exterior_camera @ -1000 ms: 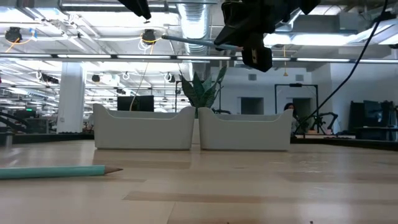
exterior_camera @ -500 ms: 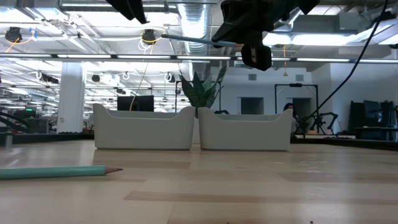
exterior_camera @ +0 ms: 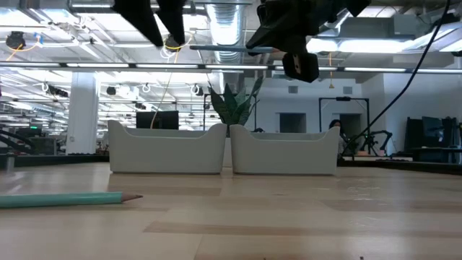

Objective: Sort pens & pencils
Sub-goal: Put the blue pencil into the left gray bin

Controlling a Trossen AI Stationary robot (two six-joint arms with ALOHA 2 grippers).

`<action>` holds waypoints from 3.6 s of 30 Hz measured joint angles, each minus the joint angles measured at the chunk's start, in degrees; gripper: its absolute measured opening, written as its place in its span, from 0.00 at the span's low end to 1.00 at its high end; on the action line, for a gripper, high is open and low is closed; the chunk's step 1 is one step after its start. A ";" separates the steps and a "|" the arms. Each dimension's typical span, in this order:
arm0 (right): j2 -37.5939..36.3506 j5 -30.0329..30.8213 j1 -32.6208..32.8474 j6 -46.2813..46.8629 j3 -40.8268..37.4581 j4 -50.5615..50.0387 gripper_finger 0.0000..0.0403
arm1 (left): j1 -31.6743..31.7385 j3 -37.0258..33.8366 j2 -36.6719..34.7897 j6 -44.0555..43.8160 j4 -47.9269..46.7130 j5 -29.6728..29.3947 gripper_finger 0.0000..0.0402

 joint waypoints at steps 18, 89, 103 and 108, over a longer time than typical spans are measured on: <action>-0.02 0.07 -0.63 2.16 0.02 0.61 0.12 | -0.99 10.38 4.41 6.72 2.92 -4.68 0.69; -0.09 -1.92 2.01 0.43 0.02 5.77 0.12 | 0.11 10.66 8.24 12.05 -2.14 -2.41 0.04; -0.04 -1.38 1.84 -0.40 -0.02 6.20 0.14 | 0.15 10.66 8.24 10.95 -3.04 -2.61 0.04; -0.04 -1.51 1.49 1.29 -0.02 6.22 0.14 | 0.17 10.66 8.24 10.93 -3.33 -2.65 0.04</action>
